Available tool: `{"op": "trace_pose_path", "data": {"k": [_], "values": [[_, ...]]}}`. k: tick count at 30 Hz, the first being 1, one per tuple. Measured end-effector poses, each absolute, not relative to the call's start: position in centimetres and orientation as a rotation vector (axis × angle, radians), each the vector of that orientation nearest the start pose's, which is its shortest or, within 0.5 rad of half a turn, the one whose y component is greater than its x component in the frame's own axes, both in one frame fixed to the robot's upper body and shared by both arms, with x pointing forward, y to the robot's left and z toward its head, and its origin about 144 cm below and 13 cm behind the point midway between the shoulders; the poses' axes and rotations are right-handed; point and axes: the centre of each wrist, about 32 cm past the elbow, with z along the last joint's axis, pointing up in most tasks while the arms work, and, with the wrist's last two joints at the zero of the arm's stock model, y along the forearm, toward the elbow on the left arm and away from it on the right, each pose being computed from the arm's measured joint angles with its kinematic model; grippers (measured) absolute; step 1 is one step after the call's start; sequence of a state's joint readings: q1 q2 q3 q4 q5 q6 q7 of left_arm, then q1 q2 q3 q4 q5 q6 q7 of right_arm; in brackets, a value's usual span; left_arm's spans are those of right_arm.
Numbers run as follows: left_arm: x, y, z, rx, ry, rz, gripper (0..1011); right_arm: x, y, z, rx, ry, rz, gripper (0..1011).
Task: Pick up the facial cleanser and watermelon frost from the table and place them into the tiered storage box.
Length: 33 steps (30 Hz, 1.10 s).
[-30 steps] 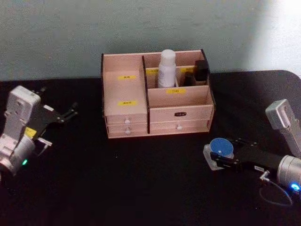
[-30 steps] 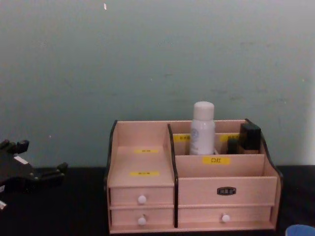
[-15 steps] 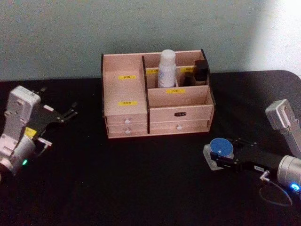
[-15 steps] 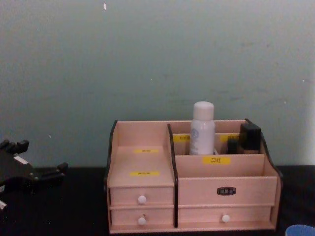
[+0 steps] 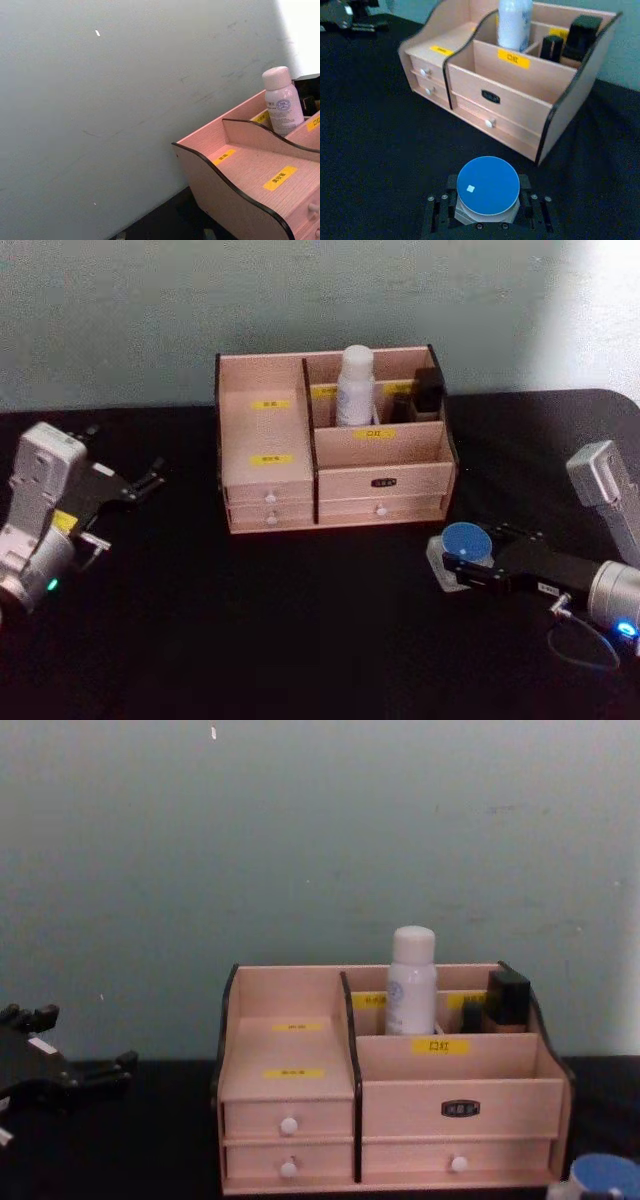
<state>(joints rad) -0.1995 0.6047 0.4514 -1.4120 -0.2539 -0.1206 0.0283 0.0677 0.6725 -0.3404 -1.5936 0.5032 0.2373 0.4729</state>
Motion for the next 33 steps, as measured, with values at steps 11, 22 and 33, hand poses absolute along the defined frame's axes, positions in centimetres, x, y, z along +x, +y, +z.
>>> {"op": "trace_pose_path", "data": {"k": [11, 22, 33], "values": [[48.9, 31.0, 114.0, 0.305, -0.285, 1.248, 1001, 46.7, -31.9, 118.2, -0.319, 0.152, -0.748, 729], [48.9, 31.0, 114.0, 0.304, -0.285, 1.248, 1001, 48.7, -29.7, 120.3, -0.265, 0.089, -0.649, 729], [48.9, 31.0, 114.0, 0.304, -0.285, 1.248, 1001, 51.3, -27.0, 122.0, -0.232, 0.033, -0.571, 729]]}}
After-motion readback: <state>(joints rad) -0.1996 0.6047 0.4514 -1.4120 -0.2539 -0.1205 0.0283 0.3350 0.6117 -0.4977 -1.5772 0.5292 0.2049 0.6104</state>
